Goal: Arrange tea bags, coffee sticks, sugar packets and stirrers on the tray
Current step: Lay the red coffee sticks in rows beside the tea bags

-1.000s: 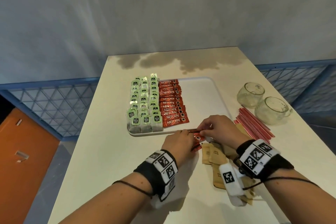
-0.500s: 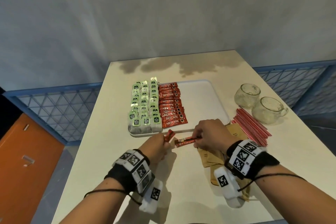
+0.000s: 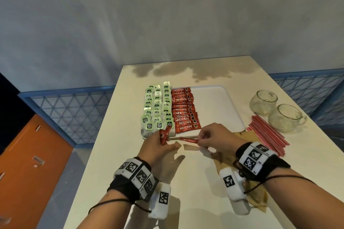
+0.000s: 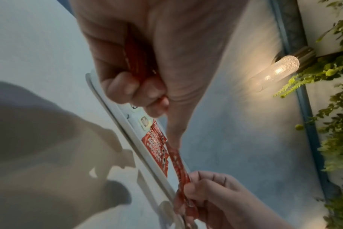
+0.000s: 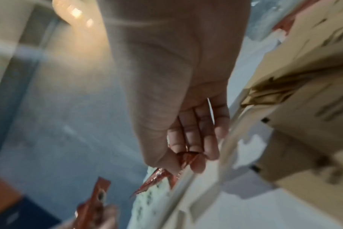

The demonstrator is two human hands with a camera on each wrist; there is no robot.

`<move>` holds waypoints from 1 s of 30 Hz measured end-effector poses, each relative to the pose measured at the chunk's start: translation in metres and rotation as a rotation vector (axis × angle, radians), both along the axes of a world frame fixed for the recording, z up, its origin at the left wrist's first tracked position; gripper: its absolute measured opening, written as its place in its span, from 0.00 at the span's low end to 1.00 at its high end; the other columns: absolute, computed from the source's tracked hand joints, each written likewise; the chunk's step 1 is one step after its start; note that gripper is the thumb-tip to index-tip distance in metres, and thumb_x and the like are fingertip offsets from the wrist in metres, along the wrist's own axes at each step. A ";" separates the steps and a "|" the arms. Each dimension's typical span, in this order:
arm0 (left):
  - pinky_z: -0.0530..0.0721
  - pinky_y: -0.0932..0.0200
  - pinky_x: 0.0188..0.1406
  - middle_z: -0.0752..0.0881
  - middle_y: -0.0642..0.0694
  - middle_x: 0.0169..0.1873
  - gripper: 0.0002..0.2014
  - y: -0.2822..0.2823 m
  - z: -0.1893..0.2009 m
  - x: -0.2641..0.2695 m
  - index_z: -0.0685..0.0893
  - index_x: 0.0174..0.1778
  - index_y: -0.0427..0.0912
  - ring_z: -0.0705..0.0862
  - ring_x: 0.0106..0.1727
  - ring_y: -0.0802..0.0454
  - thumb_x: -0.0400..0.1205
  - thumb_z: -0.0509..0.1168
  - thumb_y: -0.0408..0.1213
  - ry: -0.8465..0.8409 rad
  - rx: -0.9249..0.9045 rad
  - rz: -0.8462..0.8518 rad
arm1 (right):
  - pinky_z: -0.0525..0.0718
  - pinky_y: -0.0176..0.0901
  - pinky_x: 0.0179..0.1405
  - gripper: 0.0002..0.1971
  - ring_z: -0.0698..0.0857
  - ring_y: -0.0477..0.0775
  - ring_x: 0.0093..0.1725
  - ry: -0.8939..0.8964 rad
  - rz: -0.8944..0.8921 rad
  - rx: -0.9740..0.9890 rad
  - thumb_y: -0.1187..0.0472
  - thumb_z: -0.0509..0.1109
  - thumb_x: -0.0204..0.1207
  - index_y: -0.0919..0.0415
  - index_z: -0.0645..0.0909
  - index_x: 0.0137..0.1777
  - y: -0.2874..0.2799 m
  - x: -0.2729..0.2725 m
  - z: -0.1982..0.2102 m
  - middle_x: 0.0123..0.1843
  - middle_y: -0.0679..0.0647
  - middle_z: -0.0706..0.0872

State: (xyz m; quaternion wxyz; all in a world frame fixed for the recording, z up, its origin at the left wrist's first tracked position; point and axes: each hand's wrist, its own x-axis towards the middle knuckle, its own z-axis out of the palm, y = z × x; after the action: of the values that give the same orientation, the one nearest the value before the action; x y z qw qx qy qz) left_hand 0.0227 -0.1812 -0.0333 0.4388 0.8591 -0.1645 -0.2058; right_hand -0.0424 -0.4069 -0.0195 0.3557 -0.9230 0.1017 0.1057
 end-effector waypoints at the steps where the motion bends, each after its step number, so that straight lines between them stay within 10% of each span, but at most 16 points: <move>1: 0.84 0.59 0.53 0.89 0.55 0.46 0.21 0.000 0.004 0.001 0.84 0.59 0.48 0.87 0.48 0.60 0.72 0.80 0.46 -0.011 -0.044 0.013 | 0.85 0.42 0.45 0.04 0.86 0.45 0.39 0.015 -0.021 0.125 0.60 0.75 0.74 0.58 0.90 0.40 0.000 0.001 0.005 0.38 0.50 0.91; 11: 0.76 0.65 0.40 0.90 0.54 0.41 0.11 -0.008 0.008 0.002 0.90 0.49 0.45 0.86 0.45 0.58 0.81 0.70 0.48 -0.090 -0.038 -0.031 | 0.85 0.45 0.46 0.11 0.87 0.53 0.40 0.220 -0.056 0.610 0.57 0.69 0.82 0.64 0.88 0.50 0.005 -0.007 0.017 0.40 0.60 0.90; 15: 0.71 0.71 0.34 0.87 0.57 0.39 0.10 -0.012 0.008 0.002 0.87 0.49 0.45 0.83 0.42 0.60 0.83 0.67 0.47 -0.147 0.006 -0.041 | 0.84 0.41 0.45 0.19 0.87 0.51 0.40 0.192 0.010 0.539 0.46 0.73 0.78 0.64 0.88 0.53 0.013 -0.005 0.017 0.40 0.57 0.91; 30: 0.78 0.62 0.42 0.89 0.54 0.40 0.11 -0.007 0.011 0.012 0.85 0.48 0.46 0.86 0.45 0.55 0.83 0.67 0.50 -0.105 -0.054 0.066 | 0.87 0.39 0.43 0.08 0.87 0.48 0.36 -0.067 -0.199 0.619 0.63 0.72 0.80 0.65 0.88 0.54 -0.005 0.004 0.010 0.42 0.59 0.92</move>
State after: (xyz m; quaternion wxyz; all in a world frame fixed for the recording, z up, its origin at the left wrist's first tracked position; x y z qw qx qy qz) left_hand 0.0345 -0.1886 -0.0225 0.4591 0.8615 -0.1644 -0.1413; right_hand -0.0386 -0.4116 -0.0099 0.6311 -0.7596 0.1429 0.0658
